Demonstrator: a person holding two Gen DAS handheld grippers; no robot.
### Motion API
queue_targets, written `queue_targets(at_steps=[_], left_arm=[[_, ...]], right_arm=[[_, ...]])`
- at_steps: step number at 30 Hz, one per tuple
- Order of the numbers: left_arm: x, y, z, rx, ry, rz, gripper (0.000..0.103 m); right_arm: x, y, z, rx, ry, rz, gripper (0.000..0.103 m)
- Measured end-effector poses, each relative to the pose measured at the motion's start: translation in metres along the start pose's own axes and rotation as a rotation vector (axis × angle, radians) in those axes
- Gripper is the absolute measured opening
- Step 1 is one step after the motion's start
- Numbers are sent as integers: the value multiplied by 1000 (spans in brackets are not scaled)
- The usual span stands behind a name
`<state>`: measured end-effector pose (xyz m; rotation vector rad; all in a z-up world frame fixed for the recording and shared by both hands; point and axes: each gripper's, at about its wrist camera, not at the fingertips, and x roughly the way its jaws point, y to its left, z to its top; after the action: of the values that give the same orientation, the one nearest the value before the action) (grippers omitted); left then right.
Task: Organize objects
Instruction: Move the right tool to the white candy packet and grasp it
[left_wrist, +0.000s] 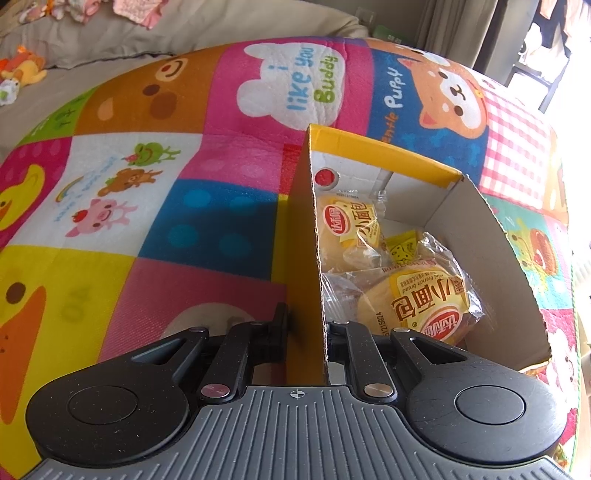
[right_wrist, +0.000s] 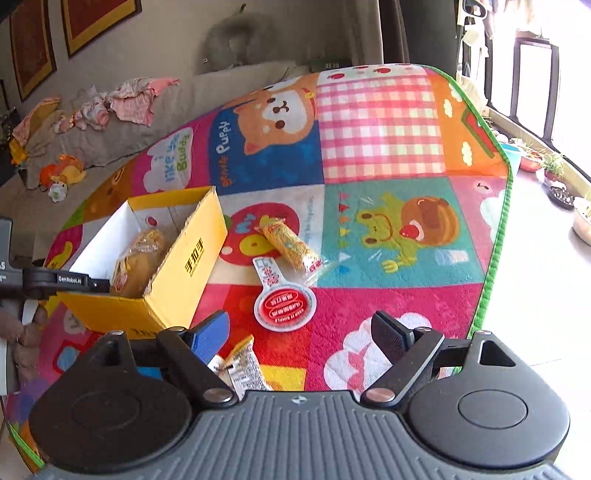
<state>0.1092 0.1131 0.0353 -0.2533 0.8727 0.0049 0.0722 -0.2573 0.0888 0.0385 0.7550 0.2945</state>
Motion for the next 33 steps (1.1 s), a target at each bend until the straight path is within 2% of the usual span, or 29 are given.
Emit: queue_targets(at_steps=[4, 10, 15, 27, 30, 32, 33], left_arm=[[1, -1, 0, 1, 1, 6, 13], [0, -1, 0, 2, 3, 8, 13], [0, -1, 0, 2, 2, 6, 13], [0, 0, -1, -6, 0, 0, 14], [0, 0, -1, -5, 1, 2, 14], [0, 0, -1, -7, 1, 1, 14], [0, 0, -1, -7, 1, 0, 14]], right_arm=[[-2, 11, -14, -76, -8, -14, 85], [3, 30, -26, -143, 25, 64, 88], [14, 58, -44, -248, 72, 125, 90], [51, 65, -41, -247, 121, 106, 89], [60, 66, -39, -255, 136, 92, 79], [64, 67, -40, -259, 165, 97, 65], [63, 68, -40, -268, 168, 95, 63]])
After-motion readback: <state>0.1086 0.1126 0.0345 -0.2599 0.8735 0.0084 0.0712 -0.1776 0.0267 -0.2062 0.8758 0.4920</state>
